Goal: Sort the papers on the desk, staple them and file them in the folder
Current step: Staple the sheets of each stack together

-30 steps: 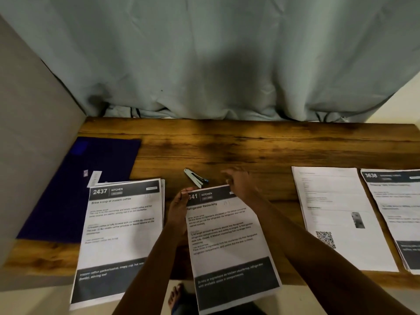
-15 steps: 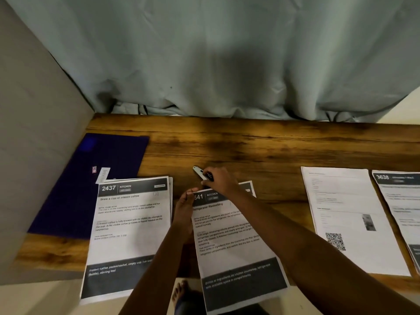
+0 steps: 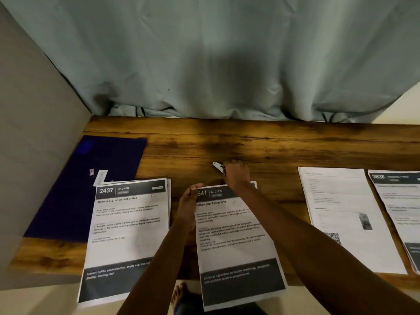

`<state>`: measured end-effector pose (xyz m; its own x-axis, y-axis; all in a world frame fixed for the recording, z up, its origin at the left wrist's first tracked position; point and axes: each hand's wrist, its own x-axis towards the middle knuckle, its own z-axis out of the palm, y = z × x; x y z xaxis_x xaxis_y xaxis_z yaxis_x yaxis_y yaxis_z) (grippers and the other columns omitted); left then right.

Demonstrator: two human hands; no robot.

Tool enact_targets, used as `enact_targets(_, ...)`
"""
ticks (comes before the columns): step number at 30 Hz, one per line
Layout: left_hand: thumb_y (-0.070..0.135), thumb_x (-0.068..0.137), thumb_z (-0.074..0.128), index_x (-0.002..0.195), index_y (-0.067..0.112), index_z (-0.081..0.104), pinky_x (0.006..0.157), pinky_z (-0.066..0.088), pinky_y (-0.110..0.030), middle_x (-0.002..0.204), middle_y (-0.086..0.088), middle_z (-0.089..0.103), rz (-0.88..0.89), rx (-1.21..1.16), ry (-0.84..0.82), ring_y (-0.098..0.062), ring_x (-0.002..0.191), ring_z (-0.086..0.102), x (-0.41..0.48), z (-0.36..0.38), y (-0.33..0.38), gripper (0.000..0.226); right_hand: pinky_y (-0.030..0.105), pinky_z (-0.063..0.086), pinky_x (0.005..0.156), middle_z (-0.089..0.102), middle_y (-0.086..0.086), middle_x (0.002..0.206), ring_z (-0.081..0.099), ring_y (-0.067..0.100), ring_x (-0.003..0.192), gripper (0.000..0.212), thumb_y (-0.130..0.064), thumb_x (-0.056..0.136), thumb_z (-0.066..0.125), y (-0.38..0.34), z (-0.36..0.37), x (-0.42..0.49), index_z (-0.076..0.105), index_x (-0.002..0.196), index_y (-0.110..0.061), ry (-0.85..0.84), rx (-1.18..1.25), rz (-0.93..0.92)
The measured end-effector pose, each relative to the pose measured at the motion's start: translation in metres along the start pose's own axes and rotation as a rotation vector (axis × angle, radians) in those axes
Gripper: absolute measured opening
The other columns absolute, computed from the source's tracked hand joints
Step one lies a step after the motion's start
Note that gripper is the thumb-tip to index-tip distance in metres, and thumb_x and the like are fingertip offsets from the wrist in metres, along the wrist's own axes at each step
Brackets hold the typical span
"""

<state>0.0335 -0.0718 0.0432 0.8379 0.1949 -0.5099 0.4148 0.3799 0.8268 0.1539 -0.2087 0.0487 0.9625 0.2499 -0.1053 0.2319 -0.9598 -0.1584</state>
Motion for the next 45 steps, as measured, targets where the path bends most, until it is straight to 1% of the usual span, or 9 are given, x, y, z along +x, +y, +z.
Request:
enact_targets(3,0.028,0.097,0.048,0.111,0.020,0.061,0.076,0.056,-0.045,0.100,-0.013,0.066,0.023,0.072,0.000,-0.026,0.084,0.066,0.003,0.006,0.001,0.020,0.035,0.045,0.091,0.060,0.010,0.119,0.056,0.027,0.110,0.034,-0.016,0.088,0.061,0.009,-0.001,-0.001,0.057,0.122,-0.013,0.034,0.143,0.049)
enact_targets(7,0.024,0.096,0.051,0.108,0.023,0.065,0.081,0.057,-0.048,0.100,-0.013,0.069,0.070,0.196,0.047,-0.029,0.088,0.067,0.011,0.011,0.002,0.018,0.026,0.048,0.084,0.061,0.009,0.119,0.059,0.023,0.110,0.037,-0.007,0.089,0.060,0.021,-0.012,-0.006,0.053,0.126,-0.008,0.061,0.904,0.275)
enact_targets(10,0.021,0.096,0.052,0.104,0.030,0.064,0.080,0.057,-0.044,0.100,-0.007,0.069,0.091,0.237,0.079,-0.026,0.091,0.067,0.014,0.015,0.006,0.017,0.030,0.051,0.088,0.058,0.010,0.117,0.056,0.028,0.116,0.036,0.001,0.091,0.054,0.028,-0.020,-0.015,0.049,0.126,-0.005,-0.075,1.409,0.364)
enact_targets(13,0.021,0.095,0.053,0.113,0.026,0.064,0.070,0.058,-0.032,0.105,-0.003,0.067,0.096,0.221,0.105,-0.021,0.090,0.067,0.016,0.020,0.009,0.022,0.035,0.048,0.095,0.056,0.010,0.121,0.055,0.026,0.117,0.038,0.007,0.092,0.047,0.035,-0.021,-0.026,0.046,0.126,-0.011,-0.217,1.605,0.296)
enact_targets(23,0.018,0.088,0.064,0.099,0.023,0.066,0.078,0.057,-0.042,0.102,-0.010,0.068,0.055,0.048,0.183,-0.026,0.090,0.068,0.018,0.026,0.005,0.011,0.041,0.045,0.102,0.059,0.003,0.122,0.054,0.020,0.118,0.036,-0.005,0.088,0.061,0.025,-0.027,-0.029,0.051,0.119,-0.021,-0.227,1.282,0.085)
enact_targets(28,0.014,0.088,0.064,0.099,0.016,0.068,0.082,0.056,-0.045,0.097,-0.009,0.069,0.010,-0.055,0.146,-0.026,0.087,0.067,0.014,0.028,0.010,0.012,0.034,0.046,0.093,0.058,0.007,0.123,0.053,0.017,0.114,0.042,-0.008,0.087,0.063,0.017,-0.035,-0.028,0.049,0.126,-0.011,-0.279,1.087,0.009)
enact_targets(34,0.010,0.089,0.061,0.103,0.010,0.067,0.083,0.056,-0.044,0.100,-0.012,0.068,-0.008,-0.121,0.100,-0.028,0.089,0.066,0.011,0.026,0.013,0.015,0.027,0.051,0.082,0.060,0.004,0.109,0.057,0.018,0.105,0.034,-0.007,0.087,0.063,0.010,-0.036,-0.029,0.052,0.119,-0.007,-0.312,1.079,0.003)
enact_targets(40,0.010,0.090,0.060,0.105,0.008,0.067,0.065,0.058,-0.031,0.096,-0.010,0.069,0.004,-0.128,0.091,-0.021,0.080,0.068,0.009,0.029,0.016,0.016,0.022,0.048,0.077,0.061,0.006,0.107,0.057,0.020,0.105,0.024,-0.008,0.086,0.064,0.005,-0.033,-0.031,0.055,0.109,-0.011,-0.327,1.015,0.001)
enact_targets(45,0.012,0.091,0.058,0.110,0.009,0.065,0.069,0.058,-0.031,0.103,-0.013,0.069,0.059,-0.043,0.050,-0.026,0.089,0.068,0.006,0.028,0.017,0.020,0.018,0.044,0.074,0.059,0.004,0.116,0.054,0.014,0.106,0.035,-0.009,0.087,0.063,0.005,-0.033,-0.033,0.053,0.121,-0.010,-0.325,1.026,0.027)
